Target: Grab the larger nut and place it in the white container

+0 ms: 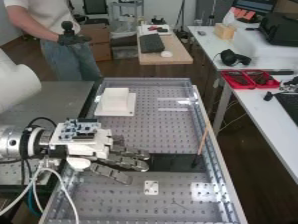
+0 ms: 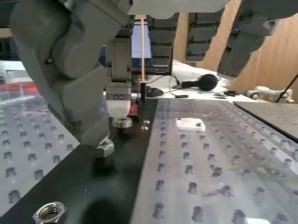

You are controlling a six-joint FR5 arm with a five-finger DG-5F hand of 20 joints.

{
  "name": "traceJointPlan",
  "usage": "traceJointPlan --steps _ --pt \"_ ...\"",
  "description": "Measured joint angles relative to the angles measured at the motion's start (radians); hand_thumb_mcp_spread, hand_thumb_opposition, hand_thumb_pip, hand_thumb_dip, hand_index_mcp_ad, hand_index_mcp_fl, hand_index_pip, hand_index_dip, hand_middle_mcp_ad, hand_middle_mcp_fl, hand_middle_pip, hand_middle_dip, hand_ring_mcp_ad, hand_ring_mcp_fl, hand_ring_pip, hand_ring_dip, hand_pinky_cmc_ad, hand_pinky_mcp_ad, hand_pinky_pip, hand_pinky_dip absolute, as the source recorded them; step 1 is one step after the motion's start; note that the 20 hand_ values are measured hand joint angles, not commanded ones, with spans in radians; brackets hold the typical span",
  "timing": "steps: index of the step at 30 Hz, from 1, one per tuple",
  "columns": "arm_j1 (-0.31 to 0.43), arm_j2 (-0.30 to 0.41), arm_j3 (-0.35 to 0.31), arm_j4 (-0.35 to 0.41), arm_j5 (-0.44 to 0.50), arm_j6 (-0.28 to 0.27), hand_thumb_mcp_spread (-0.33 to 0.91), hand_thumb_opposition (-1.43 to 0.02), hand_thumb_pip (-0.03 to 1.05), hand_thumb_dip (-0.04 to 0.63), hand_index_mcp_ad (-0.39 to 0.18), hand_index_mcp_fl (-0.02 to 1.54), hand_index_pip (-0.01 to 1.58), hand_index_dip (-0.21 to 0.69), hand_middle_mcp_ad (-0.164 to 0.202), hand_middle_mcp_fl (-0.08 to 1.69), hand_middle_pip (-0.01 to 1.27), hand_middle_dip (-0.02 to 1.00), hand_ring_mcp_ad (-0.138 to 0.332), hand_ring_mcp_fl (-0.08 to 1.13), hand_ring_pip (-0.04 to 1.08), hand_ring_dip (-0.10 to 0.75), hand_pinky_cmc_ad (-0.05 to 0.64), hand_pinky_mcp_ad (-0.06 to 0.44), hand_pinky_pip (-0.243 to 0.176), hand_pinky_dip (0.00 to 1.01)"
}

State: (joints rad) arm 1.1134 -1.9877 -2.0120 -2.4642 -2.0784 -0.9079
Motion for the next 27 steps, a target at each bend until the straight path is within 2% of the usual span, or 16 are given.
traceJointPlan --steps 21,27 --pt "-0.014 -0.028 -0.005 0.036 -0.045 -0.007 0.34 -0.90 0.73 0.176 -0.194 0.02 1.56 0.105 0.054 0.00 0.12 0.16 0.155 0.00 0.07 0.080 0.328 0.281 -0.105 0.48" --pt "-0.011 -0.038 0.008 0.021 -0.052 -0.014 0.34 -0.90 0.73 0.176 -0.187 0.02 1.56 0.089 0.058 0.00 0.12 0.16 0.155 0.00 0.07 0.080 0.328 0.278 -0.105 0.48"
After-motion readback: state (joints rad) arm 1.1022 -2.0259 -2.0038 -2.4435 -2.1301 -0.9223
